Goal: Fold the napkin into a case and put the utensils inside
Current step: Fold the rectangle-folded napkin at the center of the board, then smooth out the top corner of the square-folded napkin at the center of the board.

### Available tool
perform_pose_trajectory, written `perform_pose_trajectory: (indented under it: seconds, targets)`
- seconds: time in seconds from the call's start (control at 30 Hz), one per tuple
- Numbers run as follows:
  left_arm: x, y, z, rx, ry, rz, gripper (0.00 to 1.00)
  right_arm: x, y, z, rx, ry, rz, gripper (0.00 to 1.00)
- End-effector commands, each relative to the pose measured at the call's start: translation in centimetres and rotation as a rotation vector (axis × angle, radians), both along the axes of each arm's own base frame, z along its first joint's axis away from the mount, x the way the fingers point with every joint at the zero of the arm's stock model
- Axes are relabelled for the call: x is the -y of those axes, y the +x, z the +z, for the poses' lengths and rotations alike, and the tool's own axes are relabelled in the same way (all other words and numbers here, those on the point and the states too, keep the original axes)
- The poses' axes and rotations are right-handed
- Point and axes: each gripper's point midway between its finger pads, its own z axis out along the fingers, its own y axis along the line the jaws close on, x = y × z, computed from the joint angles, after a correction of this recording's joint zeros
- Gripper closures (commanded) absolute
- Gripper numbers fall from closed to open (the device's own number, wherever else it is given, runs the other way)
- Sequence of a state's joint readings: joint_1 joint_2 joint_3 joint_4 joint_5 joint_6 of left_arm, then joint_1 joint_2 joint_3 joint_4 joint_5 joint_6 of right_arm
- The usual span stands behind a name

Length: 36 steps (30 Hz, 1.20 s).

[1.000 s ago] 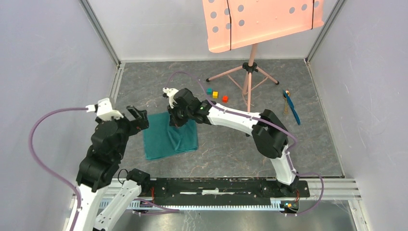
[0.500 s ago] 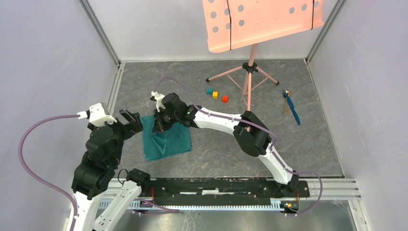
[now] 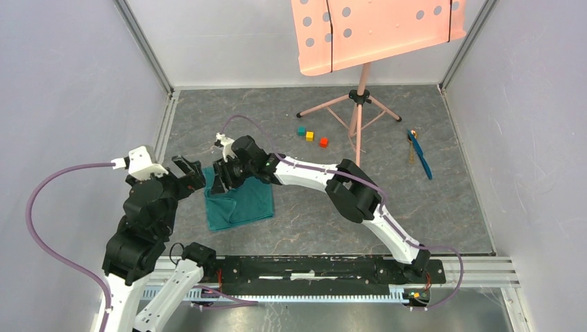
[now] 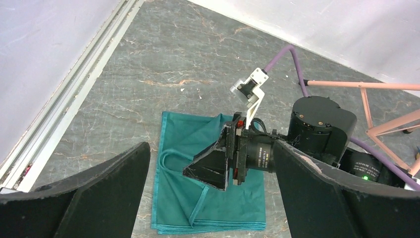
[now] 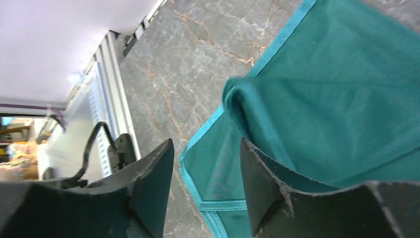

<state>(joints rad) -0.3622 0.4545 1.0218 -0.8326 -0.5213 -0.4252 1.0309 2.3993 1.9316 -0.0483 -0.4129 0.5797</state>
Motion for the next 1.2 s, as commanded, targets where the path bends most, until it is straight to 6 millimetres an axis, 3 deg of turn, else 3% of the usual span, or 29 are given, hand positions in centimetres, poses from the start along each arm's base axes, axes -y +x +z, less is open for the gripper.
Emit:
perform_pose_trajectory:
  seconds: [0.0,0.07,0.17,0.27,0.33,0.37,0.67,0.77,0.93,1.17]
  targets:
    - [-0.4,-0.3,1.5,0.033,0.000,0.011,0.00,-0.4,-1.0,6.0,0.029,0.178,0.092,0.36]
    - [-0.3,-0.3,1.5,0.029,0.002,0.009,0.00,1.2,-1.2,7.7,0.077,0.164,0.078,0.34]
    - [-0.2,-0.1,1.4,0.029,-0.003,0.005,0.00,4.2,-0.6,8.3,0.144,0.111,0.024,0.29]
    - [0.3,0.2,1.4,0.027,-0.017,-0.010,0.00,6.8,-0.1,6.2,0.097,0.110,0.000,0.24]
    - [0.5,0.2,1.4,0.027,-0.029,-0.019,0.00,8.1,0.5,5.3,0.083,0.135,-0.021,0.06]
    - [0.6,0.2,1.4,0.029,-0.032,-0.025,0.00,8.3,0.7,4.8,0.081,0.140,-0.024,0.03]
    - [0.3,-0.1,2.0,0.032,-0.006,-0.025,0.00,6.0,2.2,1.0,-0.050,0.194,-0.038,0.11]
    - [0.2,-0.2,2.0,0.036,-0.002,-0.022,0.00,5.3,2.5,-0.2,-0.075,0.189,-0.034,0.18]
    - [0.3,-0.1,1.8,0.031,-0.001,-0.025,0.00,4.3,2.4,-1.4,-0.117,0.202,-0.036,0.34]
    - [0.1,-0.3,2.2,0.042,0.006,-0.024,0.00,2.7,2.1,-2.7,-0.152,0.208,-0.027,0.40]
